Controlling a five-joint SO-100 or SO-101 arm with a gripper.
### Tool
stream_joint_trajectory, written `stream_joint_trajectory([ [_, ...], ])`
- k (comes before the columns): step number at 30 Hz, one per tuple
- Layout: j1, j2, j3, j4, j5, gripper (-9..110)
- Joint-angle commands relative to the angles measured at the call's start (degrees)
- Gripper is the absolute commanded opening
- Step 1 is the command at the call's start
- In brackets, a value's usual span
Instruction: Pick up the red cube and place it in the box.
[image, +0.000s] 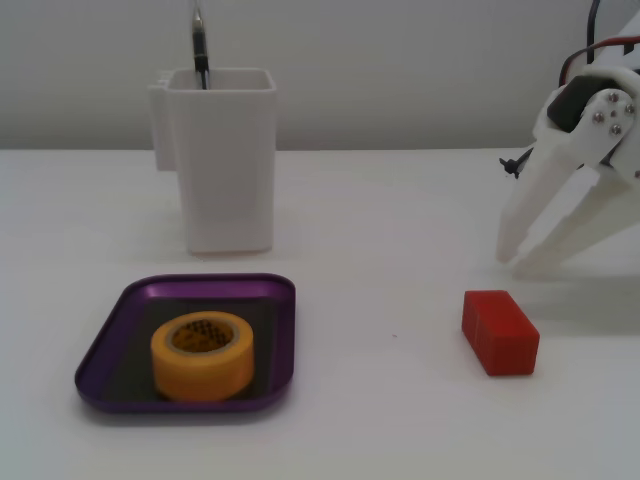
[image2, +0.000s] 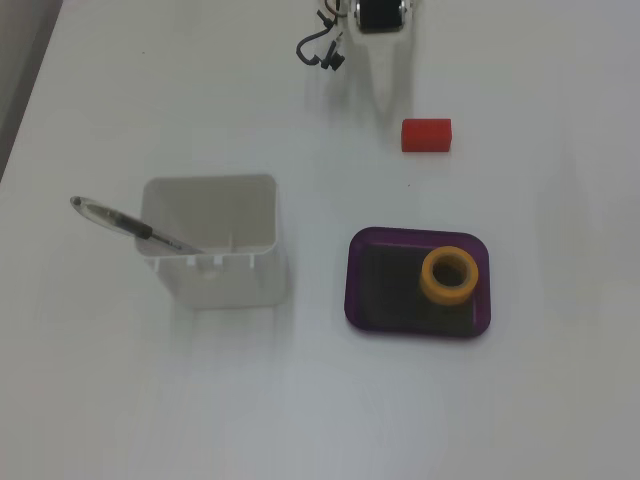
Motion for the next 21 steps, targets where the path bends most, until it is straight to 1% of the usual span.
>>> stream_joint_trajectory([
  [1,0.0,5.0,-0.4,-0.6,-0.2,0],
  [14,0.2,4.8,-0.7,-0.7,-0.2,0],
  [21,0.1,4.4,-9.2,-0.7,-0.1,0],
])
